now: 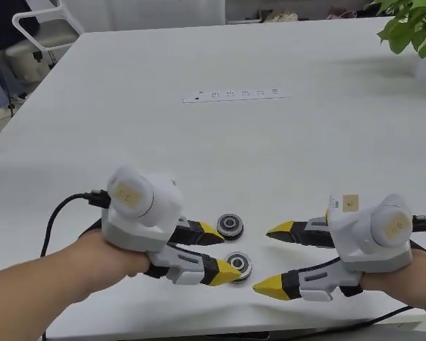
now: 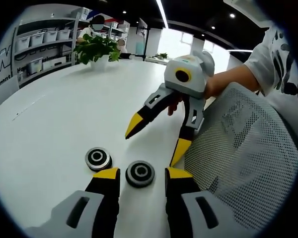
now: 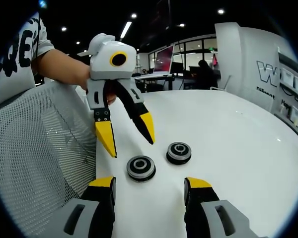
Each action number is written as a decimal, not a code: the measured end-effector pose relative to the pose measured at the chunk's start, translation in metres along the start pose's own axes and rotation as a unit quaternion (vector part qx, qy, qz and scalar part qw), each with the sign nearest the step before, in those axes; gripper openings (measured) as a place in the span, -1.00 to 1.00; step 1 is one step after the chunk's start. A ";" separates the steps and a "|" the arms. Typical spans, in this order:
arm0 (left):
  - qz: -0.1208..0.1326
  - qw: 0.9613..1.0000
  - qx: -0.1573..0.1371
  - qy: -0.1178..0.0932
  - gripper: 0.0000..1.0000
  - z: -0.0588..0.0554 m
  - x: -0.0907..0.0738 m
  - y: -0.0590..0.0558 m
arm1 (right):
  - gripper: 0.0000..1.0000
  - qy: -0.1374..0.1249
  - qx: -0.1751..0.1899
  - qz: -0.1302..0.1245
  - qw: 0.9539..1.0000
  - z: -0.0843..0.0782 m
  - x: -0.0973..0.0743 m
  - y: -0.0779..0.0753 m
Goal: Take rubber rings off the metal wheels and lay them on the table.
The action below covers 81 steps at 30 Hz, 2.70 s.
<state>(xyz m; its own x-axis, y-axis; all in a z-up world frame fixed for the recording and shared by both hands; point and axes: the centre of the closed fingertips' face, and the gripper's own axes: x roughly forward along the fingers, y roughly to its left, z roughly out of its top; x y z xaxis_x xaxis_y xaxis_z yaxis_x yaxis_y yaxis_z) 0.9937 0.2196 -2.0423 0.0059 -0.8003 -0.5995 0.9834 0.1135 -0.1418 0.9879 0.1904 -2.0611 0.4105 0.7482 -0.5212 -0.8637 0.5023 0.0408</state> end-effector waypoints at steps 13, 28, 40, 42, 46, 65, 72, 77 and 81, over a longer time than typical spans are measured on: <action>-0.006 0.999 0.027 0.021 -0.57 -0.008 0.013 -0.004 | 0.08 0.000 0.003 0.001 1.000 -0.001 -0.001 0.000; 0.016 0.996 0.089 0.028 -0.83 -0.011 0.019 -0.002 | 0.08 0.013 -0.002 0.004 1.000 -0.006 0.000 0.003; 0.026 0.995 0.095 0.013 -0.85 -0.010 0.019 0.000 | 0.05 0.013 -0.005 0.009 1.000 -0.007 0.001 0.005; 0.026 0.995 0.095 0.010 -0.85 -0.010 0.019 0.000 | 0.04 0.016 -0.008 0.011 1.000 -0.008 0.001 0.005; 0.027 0.995 0.097 0.009 -0.85 -0.010 0.019 -0.001 | 0.02 0.023 -0.014 0.017 1.000 -0.009 0.001 0.004; 0.026 0.996 0.088 0.005 -0.85 -0.010 0.019 0.000 | -0.13 0.027 -0.023 0.052 0.998 0.002 0.020 0.007; 0.025 0.996 0.090 0.003 -0.85 -0.010 0.019 0.000 | -0.24 0.026 -0.018 0.065 0.997 0.004 0.028 0.011; 0.025 0.996 0.090 0.003 -0.85 -0.010 0.019 0.000 | -0.30 0.026 -0.023 0.075 0.997 0.006 0.033 0.014; 0.026 0.996 0.090 0.002 -0.85 -0.010 0.020 0.000 | -0.34 0.025 -0.011 0.076 0.997 0.004 0.034 0.014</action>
<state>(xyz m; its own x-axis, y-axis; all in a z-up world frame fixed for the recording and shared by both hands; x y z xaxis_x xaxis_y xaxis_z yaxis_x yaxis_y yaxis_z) 0.9921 0.2097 -2.0617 0.0568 -0.7937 -0.6056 0.9984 0.0461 0.0331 0.9913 0.2250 -2.0749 0.2603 0.7915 -0.5530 -0.9210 0.3754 0.1039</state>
